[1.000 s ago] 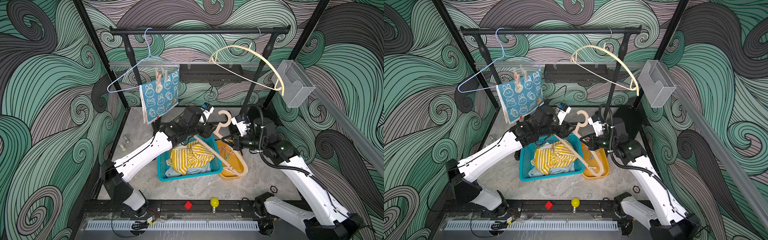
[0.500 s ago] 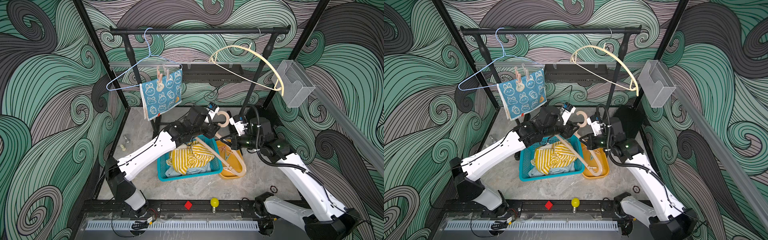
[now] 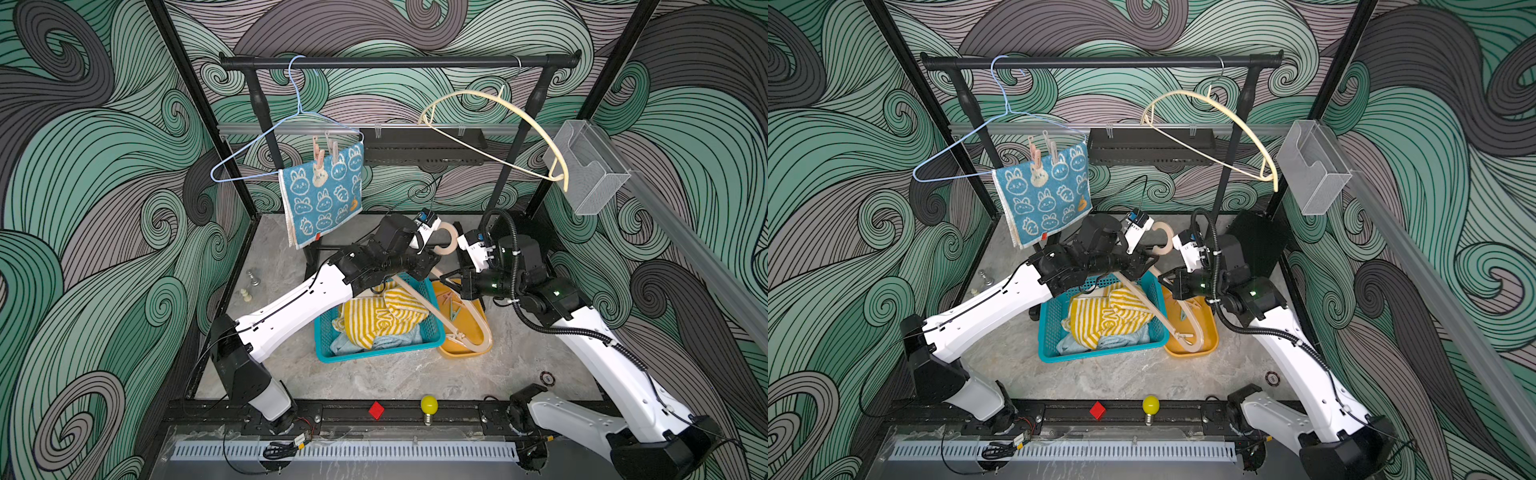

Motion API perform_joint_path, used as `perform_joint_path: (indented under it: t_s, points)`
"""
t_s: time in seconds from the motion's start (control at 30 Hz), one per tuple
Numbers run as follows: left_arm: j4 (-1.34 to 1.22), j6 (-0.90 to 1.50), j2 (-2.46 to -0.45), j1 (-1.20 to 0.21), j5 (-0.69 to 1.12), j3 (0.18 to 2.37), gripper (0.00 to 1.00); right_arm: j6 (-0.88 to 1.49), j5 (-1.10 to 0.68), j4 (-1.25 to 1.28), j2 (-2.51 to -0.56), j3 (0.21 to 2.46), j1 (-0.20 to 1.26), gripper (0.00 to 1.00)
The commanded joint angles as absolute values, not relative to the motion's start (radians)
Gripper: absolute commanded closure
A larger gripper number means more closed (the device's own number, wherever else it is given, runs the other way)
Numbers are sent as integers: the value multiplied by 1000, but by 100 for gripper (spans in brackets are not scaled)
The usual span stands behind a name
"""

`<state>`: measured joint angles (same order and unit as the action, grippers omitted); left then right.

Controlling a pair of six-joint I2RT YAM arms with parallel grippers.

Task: Remove the clothespins securing towels to the hanger
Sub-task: Place the hanger on the clothesline.

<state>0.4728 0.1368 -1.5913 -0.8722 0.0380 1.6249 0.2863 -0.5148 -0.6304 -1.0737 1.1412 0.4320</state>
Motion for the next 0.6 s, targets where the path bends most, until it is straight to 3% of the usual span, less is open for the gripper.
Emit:
perform_joint_path:
  t_s: [0.0, 0.27, 0.37, 0.5, 0.57]
  points:
    - [465, 114, -1623, -881, 61, 1677, 56, 296, -515, -601, -1074, 1169, 440, 100]
    - [463, 118, -1641, -885, 63, 1686, 65, 299, -515, -593, -1078, 1181, 448, 100]
    - [462, 121, -1644, -887, 57, 1685, 75, 299, -514, -592, -1083, 1184, 453, 100]
    - [460, 129, -1646, -887, 43, 1685, 100, 302, -506, -592, -1085, 1183, 459, 100]
    - [465, 136, -1646, -887, 23, 1685, 100, 303, -495, -592, -1085, 1180, 460, 94]
